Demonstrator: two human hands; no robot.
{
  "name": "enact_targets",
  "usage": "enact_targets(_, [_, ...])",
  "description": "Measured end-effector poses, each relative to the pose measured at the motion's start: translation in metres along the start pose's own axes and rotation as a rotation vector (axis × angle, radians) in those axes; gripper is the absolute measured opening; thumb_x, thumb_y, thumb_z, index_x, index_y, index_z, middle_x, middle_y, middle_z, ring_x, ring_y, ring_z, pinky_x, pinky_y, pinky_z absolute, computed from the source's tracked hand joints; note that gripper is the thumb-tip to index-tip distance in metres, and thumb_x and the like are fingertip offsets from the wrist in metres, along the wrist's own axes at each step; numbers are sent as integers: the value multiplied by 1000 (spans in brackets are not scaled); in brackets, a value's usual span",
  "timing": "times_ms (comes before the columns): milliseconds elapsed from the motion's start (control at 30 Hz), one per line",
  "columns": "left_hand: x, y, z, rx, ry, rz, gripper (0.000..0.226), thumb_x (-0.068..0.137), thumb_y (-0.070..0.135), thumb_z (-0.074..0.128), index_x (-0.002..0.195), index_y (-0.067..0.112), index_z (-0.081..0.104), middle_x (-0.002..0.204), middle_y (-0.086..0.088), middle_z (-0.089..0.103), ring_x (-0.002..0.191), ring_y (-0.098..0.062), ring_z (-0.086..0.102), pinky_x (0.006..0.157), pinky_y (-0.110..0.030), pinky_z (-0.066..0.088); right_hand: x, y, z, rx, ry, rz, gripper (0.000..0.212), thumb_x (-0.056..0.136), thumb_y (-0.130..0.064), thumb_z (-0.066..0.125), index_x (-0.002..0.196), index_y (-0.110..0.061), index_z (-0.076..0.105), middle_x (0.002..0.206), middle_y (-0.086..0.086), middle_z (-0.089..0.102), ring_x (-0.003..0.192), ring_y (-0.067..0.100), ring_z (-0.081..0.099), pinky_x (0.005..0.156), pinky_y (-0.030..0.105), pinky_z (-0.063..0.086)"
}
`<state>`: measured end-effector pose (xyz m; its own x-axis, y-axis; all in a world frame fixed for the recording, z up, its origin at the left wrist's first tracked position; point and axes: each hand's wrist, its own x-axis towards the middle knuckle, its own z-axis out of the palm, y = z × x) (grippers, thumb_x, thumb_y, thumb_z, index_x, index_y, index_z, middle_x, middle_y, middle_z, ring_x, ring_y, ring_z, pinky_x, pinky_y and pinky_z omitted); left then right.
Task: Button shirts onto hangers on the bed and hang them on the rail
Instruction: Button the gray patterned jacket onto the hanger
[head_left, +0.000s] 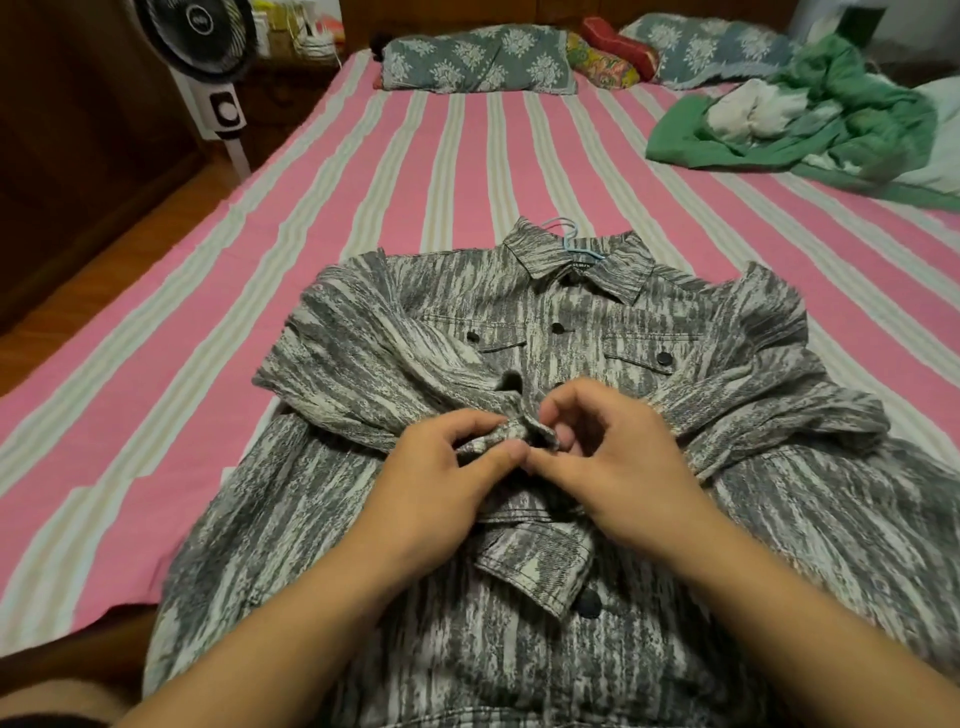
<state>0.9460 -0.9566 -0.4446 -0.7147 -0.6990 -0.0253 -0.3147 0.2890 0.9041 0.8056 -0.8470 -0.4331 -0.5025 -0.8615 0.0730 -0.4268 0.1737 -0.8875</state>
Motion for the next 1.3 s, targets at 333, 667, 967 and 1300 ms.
enact_targets(333, [-4,-2,9,-228,136,30,23,93,11,72,88,32,63,98,18,71,82,4,66,68,-21,51,14,15,-27,531,-304,409,28,95,-8,61,112,14,60,97,17,63,85,24,55,75,33,47])
enact_targets(667, [-3,3,4,-258,43,-10,13,90,21,76,94,33,75,96,6,76,85,-18,74,82,-43,62,12,15,-19,532,-269,456,12,98,-12,60,90,-5,65,80,5,59,66,12,49,60,21,44])
enact_targets(967, [-2,-2,8,-231,86,9,24,81,4,82,87,26,74,100,10,75,99,-4,70,74,-20,58,7,9,-15,474,-205,441,18,98,-19,62,83,-12,69,73,1,54,58,10,45,59,24,41])
enact_targets(1300, [-2,3,8,-303,135,-92,32,76,1,85,92,13,60,88,0,60,58,6,60,53,-18,53,1,1,-18,340,-226,347,15,98,-19,62,91,-18,75,80,2,66,69,15,59,70,32,50])
